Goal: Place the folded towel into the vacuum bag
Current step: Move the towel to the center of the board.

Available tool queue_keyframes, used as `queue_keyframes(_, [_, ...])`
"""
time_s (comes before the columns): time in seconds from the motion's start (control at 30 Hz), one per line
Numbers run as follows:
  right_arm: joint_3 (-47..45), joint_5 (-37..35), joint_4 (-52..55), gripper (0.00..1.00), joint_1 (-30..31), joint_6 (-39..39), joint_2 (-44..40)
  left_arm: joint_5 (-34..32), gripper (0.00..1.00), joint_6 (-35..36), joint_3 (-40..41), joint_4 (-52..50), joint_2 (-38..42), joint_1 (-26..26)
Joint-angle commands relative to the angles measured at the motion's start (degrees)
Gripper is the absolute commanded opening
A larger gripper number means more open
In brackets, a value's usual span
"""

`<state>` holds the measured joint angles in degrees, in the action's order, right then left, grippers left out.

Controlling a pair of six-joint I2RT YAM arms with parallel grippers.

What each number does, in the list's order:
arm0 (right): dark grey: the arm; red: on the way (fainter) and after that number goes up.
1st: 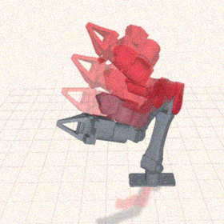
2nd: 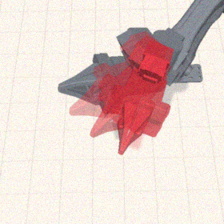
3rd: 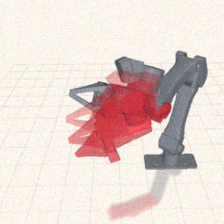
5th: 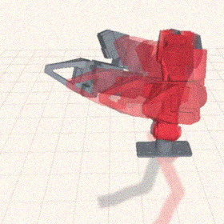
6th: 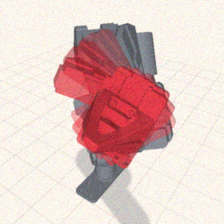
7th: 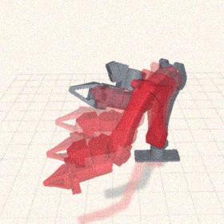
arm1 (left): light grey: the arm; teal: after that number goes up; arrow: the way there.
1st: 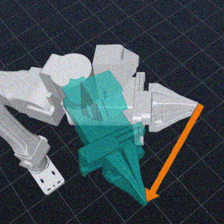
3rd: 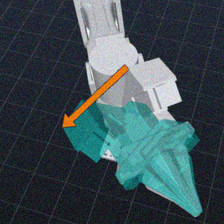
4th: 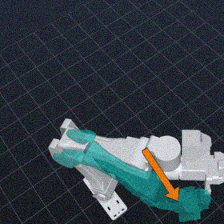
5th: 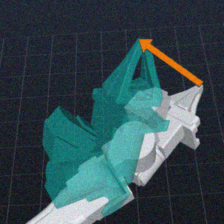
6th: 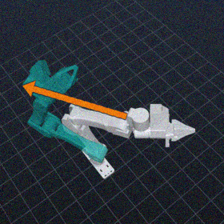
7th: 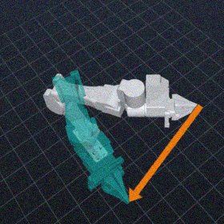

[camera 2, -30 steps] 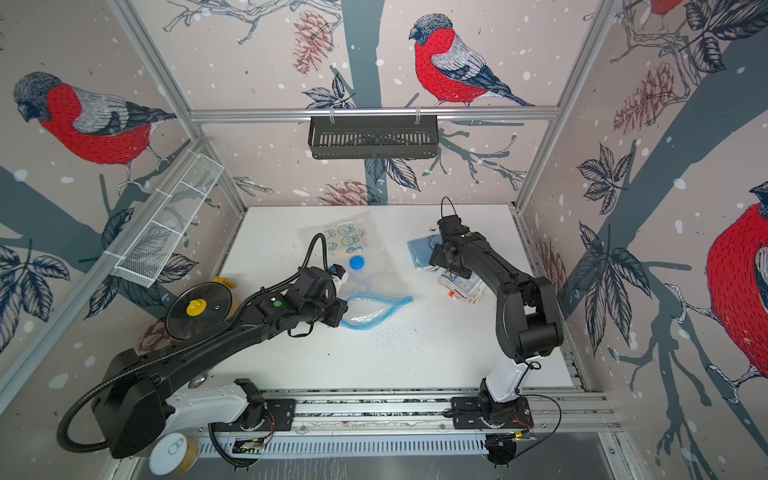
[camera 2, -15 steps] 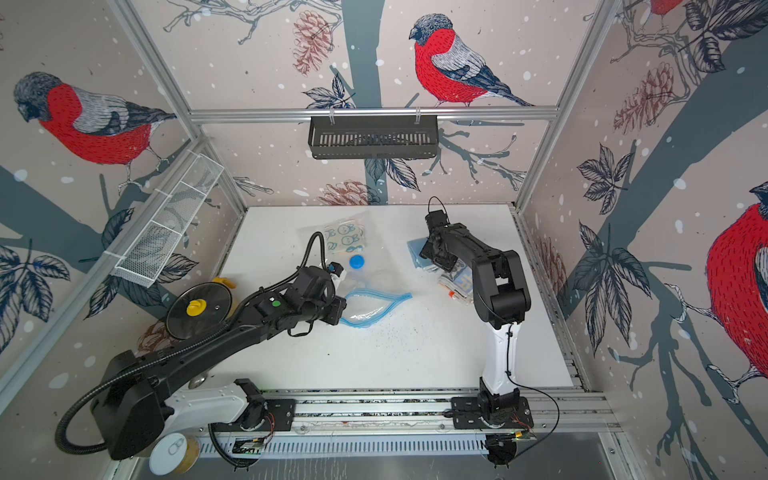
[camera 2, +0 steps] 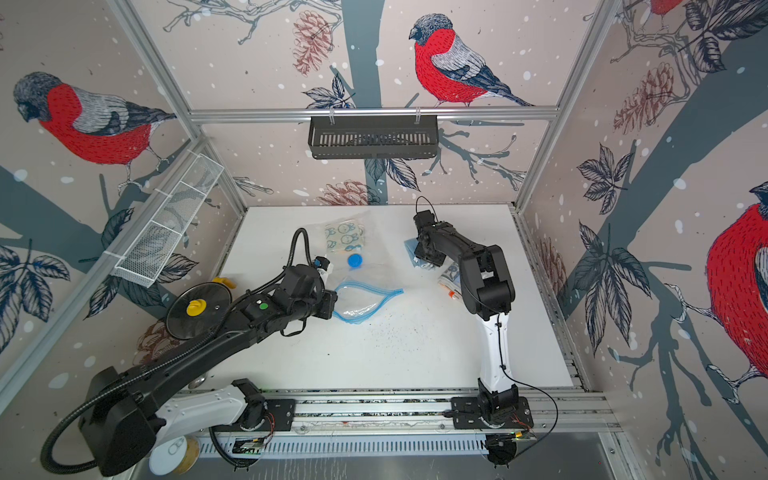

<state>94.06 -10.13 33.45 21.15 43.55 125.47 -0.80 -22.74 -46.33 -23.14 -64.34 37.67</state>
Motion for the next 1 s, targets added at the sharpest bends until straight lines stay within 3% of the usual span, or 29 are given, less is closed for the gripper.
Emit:
queue_keyframes(0.0, [-1.96,-0.15,1.97,0.50,3.22,-3.93,-0.66,-3.66,0.00,-2.15,-0.60,1.33,1.03,-0.95])
queue_keyframes(0.33, [-24.79,4.92,-6.62,0.50,11.75,-1.54,-16.33,-12.36,0.00,-6.77,1.25,4.50,6.94,-1.52])
queue_keyframes(0.53, [-41.06,5.25,-9.97,0.52,16.79,4.18,-28.96,-12.45,0.00,-7.72,2.38,6.15,7.28,-1.58])
queue_keyframes(0.67, [-48.24,2.71,-8.35,0.55,20.15,8.59,-38.20,-8.80,0.00,-7.38,2.60,7.21,5.28,-1.49])
queue_keyframes(0.8, [-51.76,1.43,-3.61,0.61,22.14,11.47,-47.42,-0.03,0.00,-5.43,2.02,8.37,2.02,-1.55])
queue_keyframes(0.97, [-54.56,2.03,-0.48,0.74,19.83,13.66,-57.80,6.51,0.00,-4.44,0.29,7.05,-2.92,-0.75])
